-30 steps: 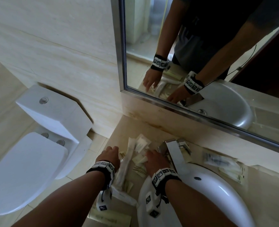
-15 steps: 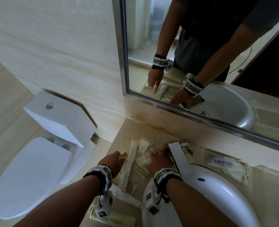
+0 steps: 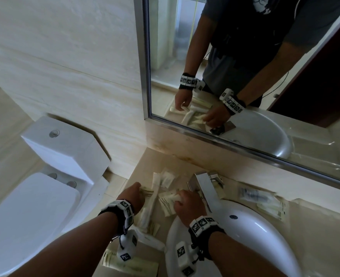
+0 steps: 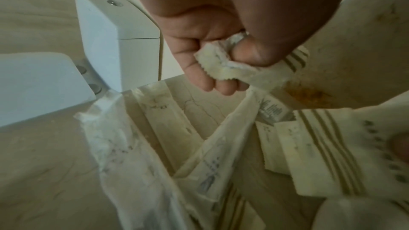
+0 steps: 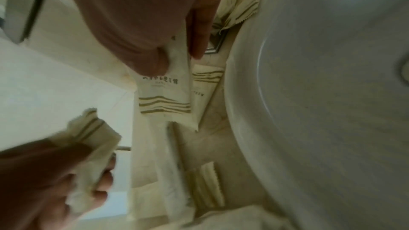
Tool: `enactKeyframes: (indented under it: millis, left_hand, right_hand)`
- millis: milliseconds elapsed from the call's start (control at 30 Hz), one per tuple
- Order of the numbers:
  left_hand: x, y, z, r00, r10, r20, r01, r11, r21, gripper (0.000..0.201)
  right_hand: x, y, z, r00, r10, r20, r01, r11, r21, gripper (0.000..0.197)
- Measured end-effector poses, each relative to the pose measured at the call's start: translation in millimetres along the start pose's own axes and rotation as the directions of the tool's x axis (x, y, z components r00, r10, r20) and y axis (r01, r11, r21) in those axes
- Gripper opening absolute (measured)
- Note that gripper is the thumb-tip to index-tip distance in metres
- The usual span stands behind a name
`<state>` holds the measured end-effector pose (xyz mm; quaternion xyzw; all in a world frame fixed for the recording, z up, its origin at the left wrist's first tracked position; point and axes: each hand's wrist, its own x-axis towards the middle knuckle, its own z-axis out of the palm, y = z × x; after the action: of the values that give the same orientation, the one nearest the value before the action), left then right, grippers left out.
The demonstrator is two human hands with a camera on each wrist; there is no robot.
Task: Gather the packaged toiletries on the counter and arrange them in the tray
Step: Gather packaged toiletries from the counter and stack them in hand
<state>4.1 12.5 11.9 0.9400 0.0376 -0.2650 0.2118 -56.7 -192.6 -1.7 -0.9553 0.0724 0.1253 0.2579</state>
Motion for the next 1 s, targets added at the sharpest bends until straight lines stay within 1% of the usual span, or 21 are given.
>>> enactKeyframes:
  millis: [67,100,133,200,267,333,367,400,433,467,533,600,633,733,767,800,833,900,967,1000]
  left_hand:
    - [-6,1,-1,1.000,-0.025,0.013,0.025,0.998,-0.055,0.041]
    - [-9,2,-2,1.000,-0.024,0.015,0.025,0.996,-0.090,0.037]
    - [-11,1,-1,1.000,-0.016,0.017,0.018,0.992,-0.128,0.032]
    - [-15,4,1,0.999,0.005,0.038,0.004,0.973,-0.232,0.025]
    - [-23,14,0,0.996,0.039,0.078,-0.011,0.943,-0.333,0.022]
    - [-35,27,-2,0.991,0.088,0.104,-0.039,0.916,-0.400,0.017]
    - [-41,33,-2,0.988,0.109,0.109,-0.051,0.899,-0.434,0.012]
    - [-49,39,-3,0.985,0.126,0.114,-0.057,0.876,-0.479,0.008]
    - [-56,45,-4,0.984,0.135,0.119,-0.052,0.846,-0.531,0.007]
    - [-60,49,-5,0.983,0.133,0.129,-0.033,0.811,-0.584,0.014]
    - [-76,61,-8,0.977,0.158,0.144,-0.027,0.761,-0.648,0.020]
    - [-89,69,-10,0.967,0.211,0.139,-0.069,0.750,-0.658,0.018]
    - [-95,72,-11,0.965,0.230,0.128,-0.088,0.740,-0.667,0.018]
    - [-114,79,-11,0.961,0.244,0.128,-0.079,0.689,-0.720,0.026]
    - [-120,82,-10,0.961,0.248,0.125,-0.080,0.679,-0.730,0.028]
    - [-127,85,-10,0.959,0.256,0.124,-0.083,0.670,-0.737,0.027]
    - [-132,87,-9,0.956,0.267,0.124,-0.088,0.663,-0.743,0.025]
    - [-140,91,-5,0.948,0.287,0.140,-0.091,0.663,-0.743,0.022]
    - [-148,95,-2,0.931,0.316,0.185,-0.085,0.677,-0.731,0.025]
    - [-151,98,0,0.920,0.330,0.213,-0.082,0.691,-0.718,0.029]
  right_hand:
    - [-11,-6,-11,0.998,0.058,-0.016,-0.053,0.973,0.226,0.027]
    - [-16,-9,-16,0.995,0.098,-0.016,-0.086,0.928,0.362,0.028]
    - [-20,-12,-22,0.990,0.140,-0.019,-0.112,0.864,0.491,0.030]
    - [-26,-16,-30,0.976,0.217,-0.016,-0.144,0.701,0.698,0.035]
    - [-30,-17,-35,0.963,0.269,0.017,-0.154,0.500,0.852,0.040]
    - [-34,-19,-41,0.966,0.254,0.056,-0.142,0.333,0.932,0.039]
    - [-37,-18,-42,0.968,0.240,0.072,-0.142,0.288,0.947,0.038]
    - [-41,-18,-44,0.969,0.235,0.079,-0.144,0.276,0.950,0.036]
    - [-47,-16,-46,0.968,0.239,0.077,-0.147,0.287,0.947,0.034]
    - [-49,-16,-46,0.966,0.246,0.080,-0.155,0.303,0.940,0.031]
    - [-59,-14,-48,0.955,0.281,0.091,-0.189,0.345,0.919,0.026]
    - [-69,-14,-52,0.946,0.311,0.088,-0.216,0.405,0.888,0.024]
    - [-73,-15,-55,0.945,0.318,0.074,-0.214,0.431,0.876,0.026]
    - [-85,-15,-65,0.949,0.315,-0.005,-0.165,0.512,0.843,0.032]
    - [-88,-15,-67,0.945,0.326,-0.015,-0.168,0.527,0.833,0.031]
    - [-91,-14,-70,0.945,0.326,-0.011,-0.169,0.519,0.838,0.033]
    - [-93,-10,-71,0.949,0.316,0.003,-0.171,0.508,0.845,0.033]
    - [-97,-1,-73,0.959,0.283,0.006,-0.156,0.511,0.845,0.032]
    - [-112,0,-88,0.961,0.272,-0.048,-0.111,0.541,0.834,0.034]
    - [-121,0,-96,0.962,0.262,-0.082,-0.089,0.580,0.810,0.040]
